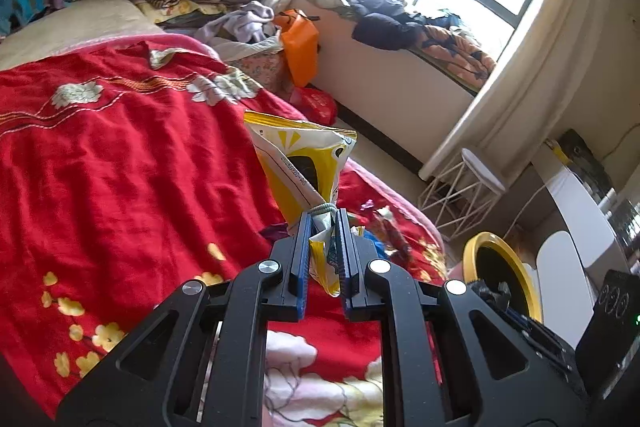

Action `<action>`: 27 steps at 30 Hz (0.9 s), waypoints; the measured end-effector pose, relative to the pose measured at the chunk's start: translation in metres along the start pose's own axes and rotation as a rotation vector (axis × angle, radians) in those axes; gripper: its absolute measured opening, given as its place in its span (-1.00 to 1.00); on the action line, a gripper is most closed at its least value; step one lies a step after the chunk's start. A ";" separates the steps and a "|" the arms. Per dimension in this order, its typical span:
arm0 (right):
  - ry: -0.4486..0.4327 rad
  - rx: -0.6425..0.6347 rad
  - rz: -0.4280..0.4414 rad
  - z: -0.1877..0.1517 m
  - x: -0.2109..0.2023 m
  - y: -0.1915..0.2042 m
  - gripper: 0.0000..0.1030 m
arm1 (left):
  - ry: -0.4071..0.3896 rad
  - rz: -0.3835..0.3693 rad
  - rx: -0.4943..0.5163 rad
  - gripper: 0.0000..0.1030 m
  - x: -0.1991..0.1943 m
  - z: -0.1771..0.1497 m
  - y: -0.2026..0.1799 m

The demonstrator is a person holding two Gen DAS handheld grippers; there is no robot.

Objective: Collect trash
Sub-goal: 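Carry the chip bag and green packet in both grippers over the yellow bin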

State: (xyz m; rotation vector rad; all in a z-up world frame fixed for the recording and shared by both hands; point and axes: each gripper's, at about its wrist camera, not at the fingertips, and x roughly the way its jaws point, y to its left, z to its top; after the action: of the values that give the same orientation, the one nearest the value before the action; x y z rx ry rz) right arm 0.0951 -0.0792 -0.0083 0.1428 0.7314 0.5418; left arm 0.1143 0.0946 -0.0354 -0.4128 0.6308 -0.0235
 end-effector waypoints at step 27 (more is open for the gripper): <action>-0.120 0.134 -0.117 0.015 -0.040 -0.063 -0.61 | 0.046 -0.131 0.123 -0.84 0.007 -0.016 -0.064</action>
State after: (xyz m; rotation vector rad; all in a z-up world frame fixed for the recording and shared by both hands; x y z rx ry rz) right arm 0.1065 -0.1527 0.0074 0.2536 0.6540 0.3698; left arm 0.1174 0.0284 -0.0269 -0.3344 0.6432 -0.1959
